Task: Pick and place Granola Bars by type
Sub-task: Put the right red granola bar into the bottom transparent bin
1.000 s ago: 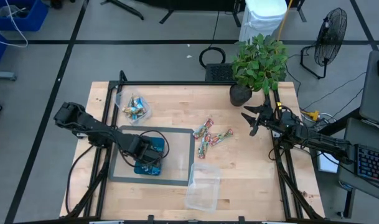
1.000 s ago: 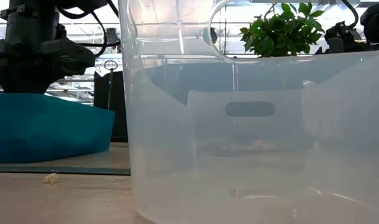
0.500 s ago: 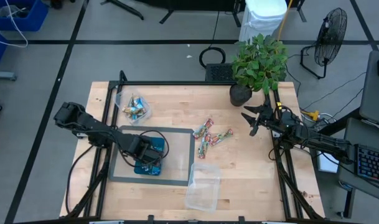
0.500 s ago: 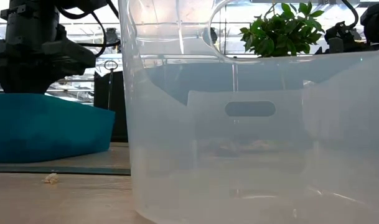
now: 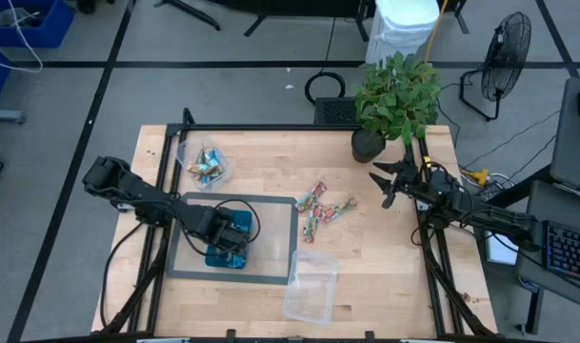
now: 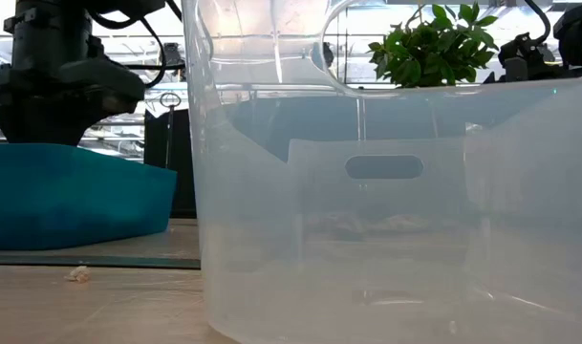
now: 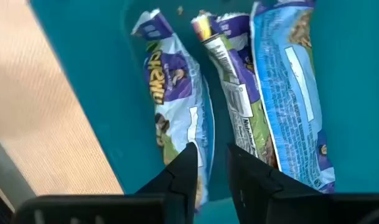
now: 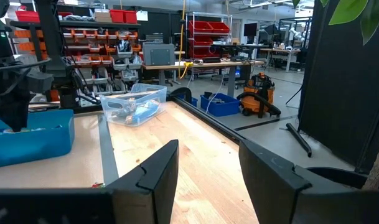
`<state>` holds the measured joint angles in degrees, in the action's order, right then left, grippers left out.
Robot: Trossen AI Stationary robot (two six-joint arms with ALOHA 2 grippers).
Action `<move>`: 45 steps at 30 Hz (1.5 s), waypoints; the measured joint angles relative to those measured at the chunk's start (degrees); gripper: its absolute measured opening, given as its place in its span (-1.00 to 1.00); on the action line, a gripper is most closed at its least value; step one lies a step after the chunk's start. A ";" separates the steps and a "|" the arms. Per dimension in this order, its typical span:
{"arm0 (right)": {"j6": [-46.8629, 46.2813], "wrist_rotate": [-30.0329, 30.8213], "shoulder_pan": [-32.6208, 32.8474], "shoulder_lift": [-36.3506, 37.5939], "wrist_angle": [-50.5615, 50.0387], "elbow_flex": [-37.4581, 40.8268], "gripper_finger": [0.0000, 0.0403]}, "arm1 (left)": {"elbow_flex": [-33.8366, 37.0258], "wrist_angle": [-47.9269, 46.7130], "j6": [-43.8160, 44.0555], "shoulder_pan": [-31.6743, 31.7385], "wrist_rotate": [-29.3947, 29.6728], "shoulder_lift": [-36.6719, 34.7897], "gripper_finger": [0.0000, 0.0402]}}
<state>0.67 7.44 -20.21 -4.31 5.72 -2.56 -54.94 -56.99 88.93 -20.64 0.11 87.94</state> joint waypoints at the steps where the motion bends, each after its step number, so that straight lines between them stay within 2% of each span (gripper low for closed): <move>1: 0.00 0.00 0.00 0.00 0.00 0.02 -0.21 | 0.00 0.02 -2.03 0.06 0.36 0.00 -0.54; 4: 0.00 0.00 0.00 0.00 0.00 0.01 -0.21 | 0.04 0.02 -9.48 0.15 4.42 -0.84 -0.48; 7: 0.00 0.00 0.02 0.02 0.00 0.00 -0.21 | 0.04 -0.07 -14.11 0.15 12.59 -3.65 -0.45; 9: 0.00 0.00 0.00 0.00 -0.02 0.02 -0.21 | 0.04 -0.98 -16.65 0.11 21.21 -7.05 -0.44; 13: 0.00 0.00 0.02 0.00 0.00 0.00 -0.21 | 0.48 -2.20 -23.60 -1.70 42.60 -15.80 -0.44; 15: 0.00 0.00 0.01 0.00 0.00 0.00 -0.21 | 1.40 -0.07 -27.60 -2.68 49.51 -20.43 -0.44; 17: 0.00 0.00 0.01 0.01 0.00 0.01 -0.21 | 3.19 4.42 -32.28 -2.96 53.02 -24.83 -0.44; 19: 0.00 0.00 0.00 0.00 -0.02 0.00 -0.21 | 6.12 11.02 -38.72 -2.99 54.04 -28.79 -0.44; 22: 0.00 0.00 0.02 0.00 0.00 0.01 -0.21 | 12.32 24.45 -49.68 -2.35 52.02 -33.92 -0.44; 25: 0.00 0.00 0.01 0.00 0.00 0.00 -0.21 | 19.96 43.09 -59.98 0.09 44.24 -37.50 -0.44; 28: 0.00 0.00 0.00 0.00 -0.02 0.00 -0.21 | 26.54 61.35 -67.99 4.51 31.26 -38.02 -0.44; 31: 0.00 0.00 0.00 0.00 0.00 0.01 -0.21 | 29.90 73.25 -72.30 10.01 16.88 -36.51 -0.44; 34: 0.00 0.00 0.01 0.00 -0.01 0.00 -0.21 | 30.71 74.29 -77.97 14.25 7.55 -35.50 -0.44; 36: 0.00 0.00 0.00 0.00 0.00 0.02 -0.21 | 30.27 72.92 -81.63 16.10 3.62 -36.24 -0.44; 38: 0.00 0.00 0.01 0.00 -0.03 0.01 -0.21 | 30.47 70.28 -82.47 17.15 3.54 -38.47 -0.44; 41: 0.00 0.00 0.00 0.00 -0.02 0.00 -0.21 | 31.97 67.27 -83.21 17.84 6.89 -41.75 -0.44; 45: 0.00 0.00 0.00 0.00 -0.02 0.00 -0.21 | 36.29 69.25 -83.81 18.01 7.63 -45.92 -0.44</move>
<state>0.67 7.44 -20.20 -4.32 5.69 -2.57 -18.64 12.26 5.12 -2.63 7.74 42.02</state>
